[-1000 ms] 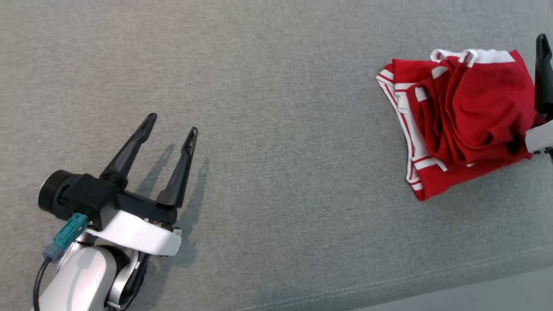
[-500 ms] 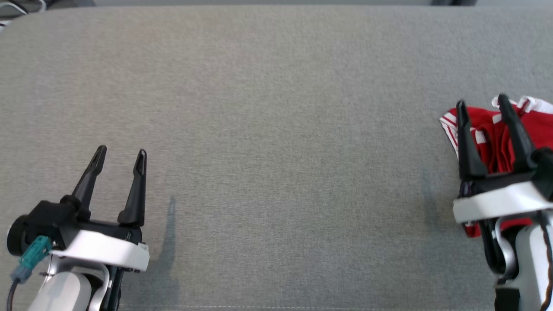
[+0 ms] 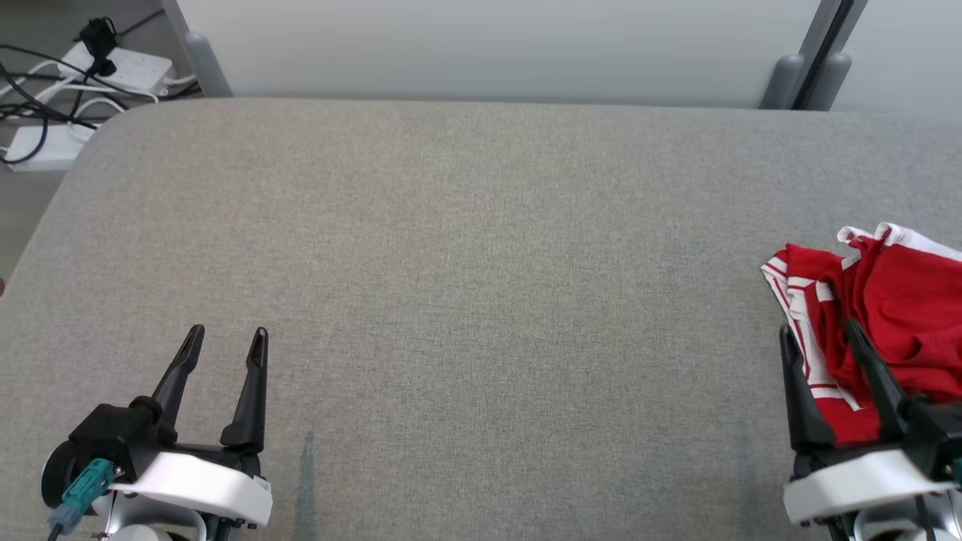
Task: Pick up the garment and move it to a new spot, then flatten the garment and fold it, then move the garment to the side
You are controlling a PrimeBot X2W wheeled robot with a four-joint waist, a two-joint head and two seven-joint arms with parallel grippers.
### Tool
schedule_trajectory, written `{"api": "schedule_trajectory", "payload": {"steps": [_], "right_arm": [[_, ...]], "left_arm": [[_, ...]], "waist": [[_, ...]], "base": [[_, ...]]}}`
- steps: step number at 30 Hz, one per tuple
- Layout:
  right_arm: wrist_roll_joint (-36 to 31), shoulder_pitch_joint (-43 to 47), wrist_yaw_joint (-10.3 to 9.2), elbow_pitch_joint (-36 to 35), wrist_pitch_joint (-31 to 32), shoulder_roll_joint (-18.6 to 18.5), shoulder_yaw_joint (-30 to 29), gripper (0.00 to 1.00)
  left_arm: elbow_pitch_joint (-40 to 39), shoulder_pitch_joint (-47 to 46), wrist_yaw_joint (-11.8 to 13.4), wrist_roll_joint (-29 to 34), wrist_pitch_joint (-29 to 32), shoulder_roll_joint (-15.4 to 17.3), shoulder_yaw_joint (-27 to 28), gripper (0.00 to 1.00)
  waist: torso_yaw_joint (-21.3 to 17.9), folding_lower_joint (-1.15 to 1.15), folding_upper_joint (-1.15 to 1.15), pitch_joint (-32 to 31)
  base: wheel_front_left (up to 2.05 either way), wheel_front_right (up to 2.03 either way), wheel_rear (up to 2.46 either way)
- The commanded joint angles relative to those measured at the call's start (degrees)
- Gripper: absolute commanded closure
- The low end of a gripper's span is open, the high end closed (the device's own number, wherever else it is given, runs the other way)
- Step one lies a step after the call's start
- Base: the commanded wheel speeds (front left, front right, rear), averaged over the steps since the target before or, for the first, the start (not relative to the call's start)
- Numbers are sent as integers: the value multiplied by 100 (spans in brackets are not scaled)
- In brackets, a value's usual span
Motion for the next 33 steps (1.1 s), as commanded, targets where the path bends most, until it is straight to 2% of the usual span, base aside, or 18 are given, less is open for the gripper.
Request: {"api": "schedule_trajectory", "payload": {"steps": [1, 10, 33], "right_arm": [[-43, 31, -1, -231, -70, -12, 58, 0], [47, 451, -1, -507, 1, 11, -57, 0], [150, 433, -1, -531, -21, 13, -13, 0]], "left_arm": [[-98, -72, 17, -29, -66, 117, 220, 0], [-158, 160, 111, -76, 24, 145, 201, 0], [-213, 153, 227, -85, 99, 204, 160, 0]], "waist": [[-11, 0, -1, -93], [-111, 0, -1, -282], [-170, 0, -1, -281]], "base": [[0, 0, 0], [0, 0, 0], [0, 0, 0]]}}
